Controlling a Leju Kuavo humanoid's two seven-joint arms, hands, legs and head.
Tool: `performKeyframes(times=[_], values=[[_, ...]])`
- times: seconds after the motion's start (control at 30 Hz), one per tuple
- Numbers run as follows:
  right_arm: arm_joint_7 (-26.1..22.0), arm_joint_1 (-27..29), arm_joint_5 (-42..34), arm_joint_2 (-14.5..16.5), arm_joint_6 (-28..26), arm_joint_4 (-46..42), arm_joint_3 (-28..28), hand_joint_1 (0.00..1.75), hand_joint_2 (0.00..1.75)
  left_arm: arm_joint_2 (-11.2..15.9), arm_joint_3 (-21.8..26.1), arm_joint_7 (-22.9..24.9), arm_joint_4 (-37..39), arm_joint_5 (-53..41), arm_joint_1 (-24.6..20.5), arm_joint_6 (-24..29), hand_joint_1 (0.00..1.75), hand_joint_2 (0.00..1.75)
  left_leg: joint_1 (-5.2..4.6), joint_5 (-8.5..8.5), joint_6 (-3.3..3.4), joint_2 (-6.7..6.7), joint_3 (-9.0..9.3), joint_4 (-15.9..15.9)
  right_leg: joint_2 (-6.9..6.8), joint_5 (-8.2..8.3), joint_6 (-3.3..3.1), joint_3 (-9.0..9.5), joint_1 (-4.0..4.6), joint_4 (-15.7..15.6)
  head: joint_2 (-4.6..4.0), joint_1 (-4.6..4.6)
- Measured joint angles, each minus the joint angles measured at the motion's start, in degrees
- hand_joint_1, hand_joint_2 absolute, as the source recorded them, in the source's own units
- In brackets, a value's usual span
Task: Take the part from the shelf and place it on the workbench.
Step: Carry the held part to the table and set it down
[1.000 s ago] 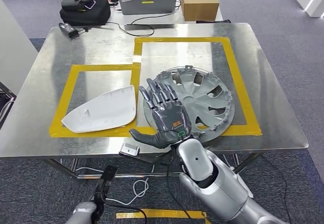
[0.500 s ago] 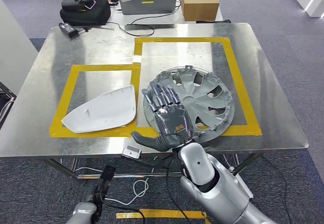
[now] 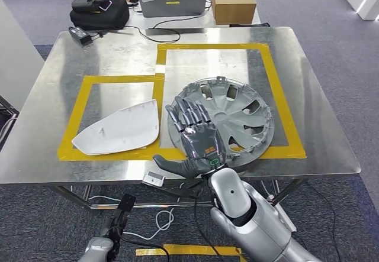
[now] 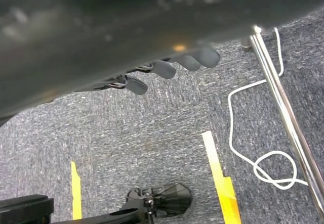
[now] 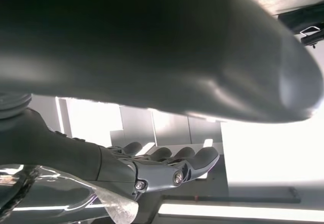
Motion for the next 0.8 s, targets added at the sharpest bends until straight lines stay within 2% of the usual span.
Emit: performKeyframes(times=[0.47, 0.53, 0.63, 0.7, 0.77, 0.8], values=[[0.77, 0.77, 0.0, -0.08, -1.53, -0.61, 0.93, 0.0, 0.0, -0.07, -1.84, -0.52, -0.2, 0.62, 0.46, 0.67, 0.0, 0.0, 0.0, 0.0, 0.0, 0.0, 0.0, 0.0, 0.0, 0.0, 0.0, -0.01, 0.0, -0.01, 0.0, 0.0], [0.62, 1.04, 0.0, -0.11, -1.83, -0.88, 1.1, 0.0, 0.0, -0.07, -2.21, -0.83, -0.2, 1.1, 0.57, 0.78, 0.0, 0.0, -0.14, -0.14, 0.43, -0.01, -0.03, 0.2, -0.02, 0.18, 0.35, 0.09, -0.2, -0.25, 0.0, -0.02], [-0.08, 1.56, 0.0, -0.17, -2.18, -1.56, 1.25, 0.0, 0.0, -0.05, -2.73, -1.63, -0.2, 2.26, 0.85, 0.93, 0.0, 0.0, -0.03, 0.59, 1.57, 0.08, 0.64, -1.08, 0.04, 0.14, 1.12, 0.27, -0.27, -0.66, 0.0, -0.03], [-0.42, 1.79, 0.0, -0.31, -2.41, -1.85, 1.26, 0.0, 0.0, -0.07, -3.04, -1.84, -0.2, 2.78, 0.88, 1.01, 0.0, 0.0, 0.28, 1.36, 2.02, 0.27, 1.28, -2.51, 0.3, -2.24, 1.21, -1.06, -0.18, 2.3, 0.0, 0.18], [-0.6, 2.16, 0.0, -0.56, -2.51, -1.9, 1.26, 0.0, 0.0, -0.08, -3.34, -1.9, -0.2, 3.15, 0.96, 1.05, 0.0, 0.0, 0.28, 1.56, 2.14, 0.35, 1.25, -2.75, 0.49, -6.03, 1.35, -4.38, -0.28, 9.7, 0.0, 0.39], [-0.64, 2.42, -0.01, -0.69, -2.52, -1.9, 1.27, 0.0, 0.0, -0.07, -3.51, -1.9, -0.2, 3.31, 1.05, 1.06, 0.0, 0.0, 0.29, 1.6, 2.07, 0.35, 1.14, -2.72, 0.49, -7.16, 1.52, -5.93, -0.37, 13.06, 0.0, 0.44]])
